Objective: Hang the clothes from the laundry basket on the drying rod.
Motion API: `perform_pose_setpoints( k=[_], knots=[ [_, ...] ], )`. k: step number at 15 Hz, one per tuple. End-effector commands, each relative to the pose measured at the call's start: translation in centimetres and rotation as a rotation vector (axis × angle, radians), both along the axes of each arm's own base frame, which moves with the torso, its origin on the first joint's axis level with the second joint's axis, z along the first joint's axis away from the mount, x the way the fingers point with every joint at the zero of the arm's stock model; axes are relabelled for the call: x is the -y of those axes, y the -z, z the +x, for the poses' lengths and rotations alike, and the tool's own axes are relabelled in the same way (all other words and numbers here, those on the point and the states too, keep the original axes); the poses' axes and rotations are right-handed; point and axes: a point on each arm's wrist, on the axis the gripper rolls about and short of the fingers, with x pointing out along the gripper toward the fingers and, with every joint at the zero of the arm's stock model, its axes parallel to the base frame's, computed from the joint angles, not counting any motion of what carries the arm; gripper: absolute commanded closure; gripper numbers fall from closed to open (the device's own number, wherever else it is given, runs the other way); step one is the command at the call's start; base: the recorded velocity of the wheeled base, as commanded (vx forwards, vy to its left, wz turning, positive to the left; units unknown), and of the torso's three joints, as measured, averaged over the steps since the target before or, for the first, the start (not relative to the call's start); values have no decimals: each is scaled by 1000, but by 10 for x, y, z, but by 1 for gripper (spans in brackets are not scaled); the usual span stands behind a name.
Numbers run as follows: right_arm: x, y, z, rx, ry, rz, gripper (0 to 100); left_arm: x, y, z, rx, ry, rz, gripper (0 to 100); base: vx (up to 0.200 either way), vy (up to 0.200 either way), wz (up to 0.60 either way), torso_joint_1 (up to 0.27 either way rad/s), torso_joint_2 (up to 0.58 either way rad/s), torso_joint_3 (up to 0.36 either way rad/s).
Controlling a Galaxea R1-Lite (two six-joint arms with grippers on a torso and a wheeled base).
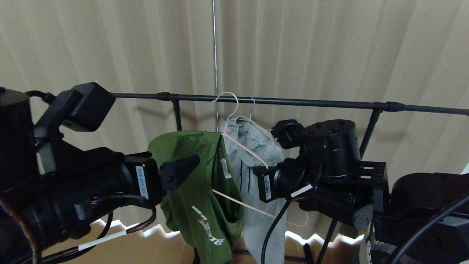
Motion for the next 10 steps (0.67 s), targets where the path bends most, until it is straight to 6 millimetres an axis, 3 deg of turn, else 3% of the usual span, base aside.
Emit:
perform_pose_setpoints(
  k=[1,5,10],
  knots=[
    [14,-6,-1,11,23,4,100,-16,-3,-13,35,-5,-3,0,0,0,0,0,0,0],
    [40,-2,-8,18,46,-58,100,-31,-1,-15,60,13,39,0,0,0,0,0,0,0],
    [49,3,-10,6,62,-72,100,-32,21,-16,90,41,115,0,0,0,0,0,0,0]
  ],
)
